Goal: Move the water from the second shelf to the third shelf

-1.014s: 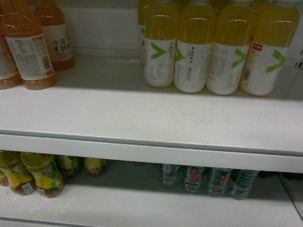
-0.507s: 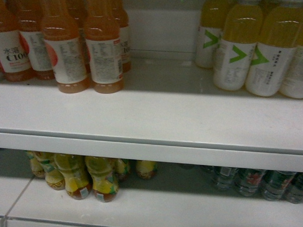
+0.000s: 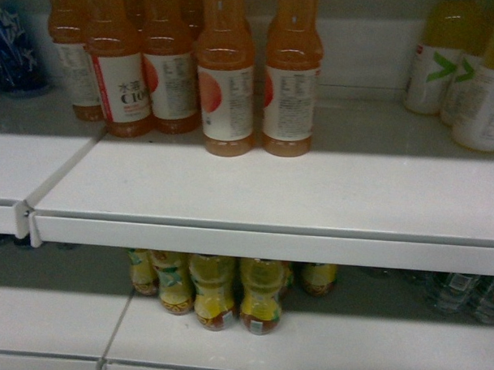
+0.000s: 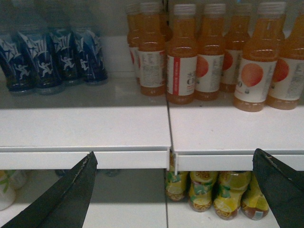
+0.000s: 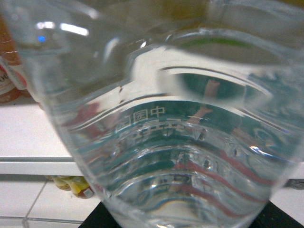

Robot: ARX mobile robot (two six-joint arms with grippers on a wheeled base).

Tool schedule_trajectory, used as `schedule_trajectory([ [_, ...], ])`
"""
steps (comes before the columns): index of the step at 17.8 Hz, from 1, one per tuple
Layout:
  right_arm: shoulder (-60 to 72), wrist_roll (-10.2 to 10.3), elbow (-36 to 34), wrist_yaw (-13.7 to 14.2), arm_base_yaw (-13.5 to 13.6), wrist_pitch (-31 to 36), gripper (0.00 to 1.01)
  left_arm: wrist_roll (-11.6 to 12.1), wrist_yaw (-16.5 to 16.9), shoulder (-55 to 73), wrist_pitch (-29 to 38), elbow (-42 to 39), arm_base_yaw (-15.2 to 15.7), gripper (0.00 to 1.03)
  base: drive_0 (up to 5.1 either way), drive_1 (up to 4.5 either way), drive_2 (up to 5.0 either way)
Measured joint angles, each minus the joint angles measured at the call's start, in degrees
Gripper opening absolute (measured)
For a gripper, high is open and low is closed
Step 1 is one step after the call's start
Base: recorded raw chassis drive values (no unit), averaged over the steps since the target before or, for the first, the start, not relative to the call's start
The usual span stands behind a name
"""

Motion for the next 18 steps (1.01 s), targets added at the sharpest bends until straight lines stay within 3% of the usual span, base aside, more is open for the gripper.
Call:
schedule_trajectory([
  [18, 0.02, -0.02, -0.02, -0.13, 0.0, -0.15, 0.4, 0.0, -0.02, 0.0, -0.02, 0.0, 0.0, 0.98, -5.1, 2.36, 2.4],
])
